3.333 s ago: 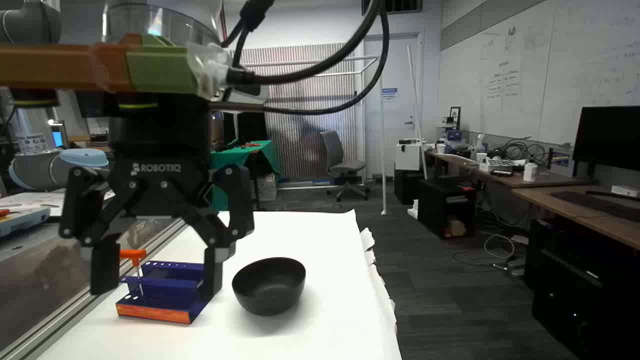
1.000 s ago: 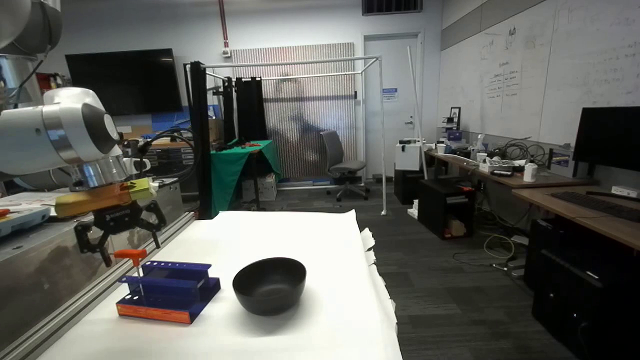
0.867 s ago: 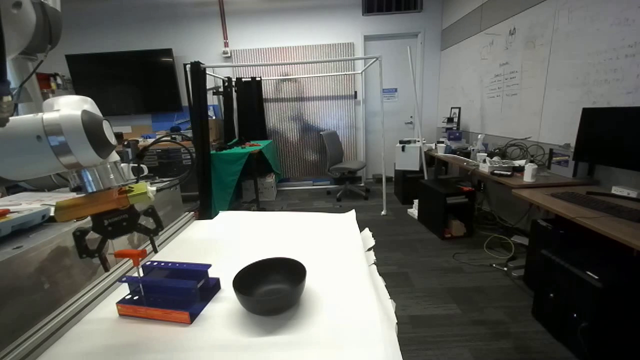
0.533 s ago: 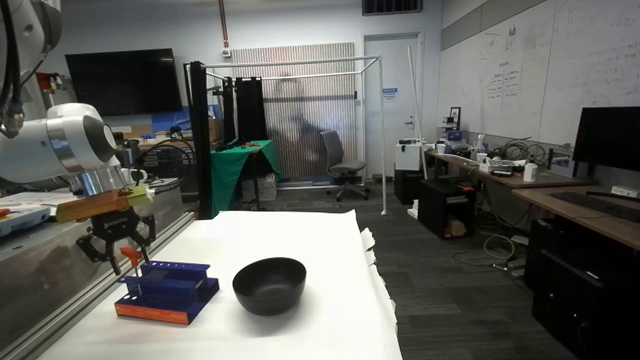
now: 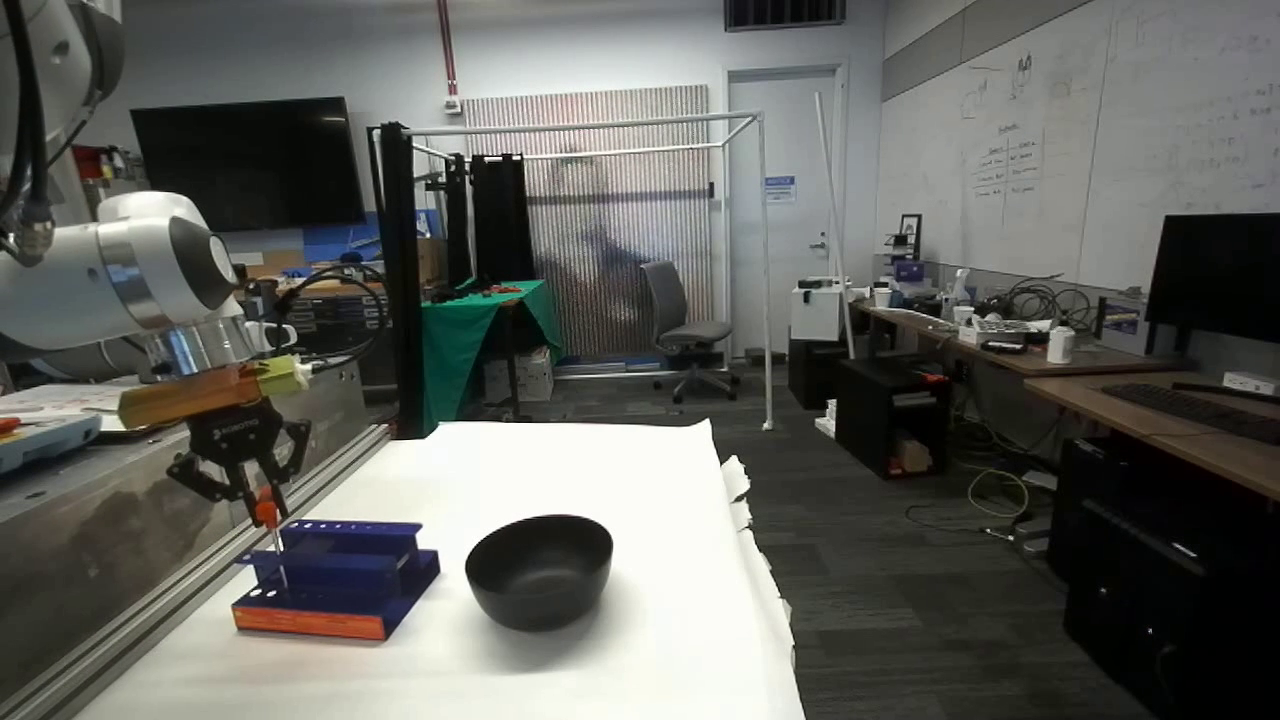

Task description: Put the orange screwdriver in the bowl

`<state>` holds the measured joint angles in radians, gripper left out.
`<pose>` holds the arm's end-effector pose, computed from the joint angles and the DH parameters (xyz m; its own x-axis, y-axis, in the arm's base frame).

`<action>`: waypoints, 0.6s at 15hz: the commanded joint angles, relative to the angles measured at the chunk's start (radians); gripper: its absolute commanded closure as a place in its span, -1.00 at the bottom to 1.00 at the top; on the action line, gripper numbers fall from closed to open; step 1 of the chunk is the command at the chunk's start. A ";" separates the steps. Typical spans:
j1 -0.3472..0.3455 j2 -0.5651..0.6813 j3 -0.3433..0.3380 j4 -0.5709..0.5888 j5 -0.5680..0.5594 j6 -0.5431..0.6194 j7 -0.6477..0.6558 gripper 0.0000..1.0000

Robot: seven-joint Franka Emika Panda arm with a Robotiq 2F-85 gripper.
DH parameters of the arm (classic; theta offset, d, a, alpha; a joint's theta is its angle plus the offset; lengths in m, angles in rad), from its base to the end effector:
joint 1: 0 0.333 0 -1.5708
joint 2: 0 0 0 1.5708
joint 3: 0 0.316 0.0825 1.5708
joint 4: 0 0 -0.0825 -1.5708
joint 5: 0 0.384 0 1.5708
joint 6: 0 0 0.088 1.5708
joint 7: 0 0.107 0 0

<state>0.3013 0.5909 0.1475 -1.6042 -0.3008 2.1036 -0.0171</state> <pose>0.6272 0.2723 0.2815 0.8211 0.5629 -0.0950 0.5707 -0.8053 0.1606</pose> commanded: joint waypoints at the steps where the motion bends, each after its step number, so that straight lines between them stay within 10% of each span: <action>1: 0.014 -0.080 -0.011 -0.016 0.005 -0.034 0.038 0.71; 9: 0.001 -0.340 0.017 -0.128 0.053 -0.026 0.129 0.70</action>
<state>0.3051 0.3839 0.1638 -1.6500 -0.2680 2.0896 0.0660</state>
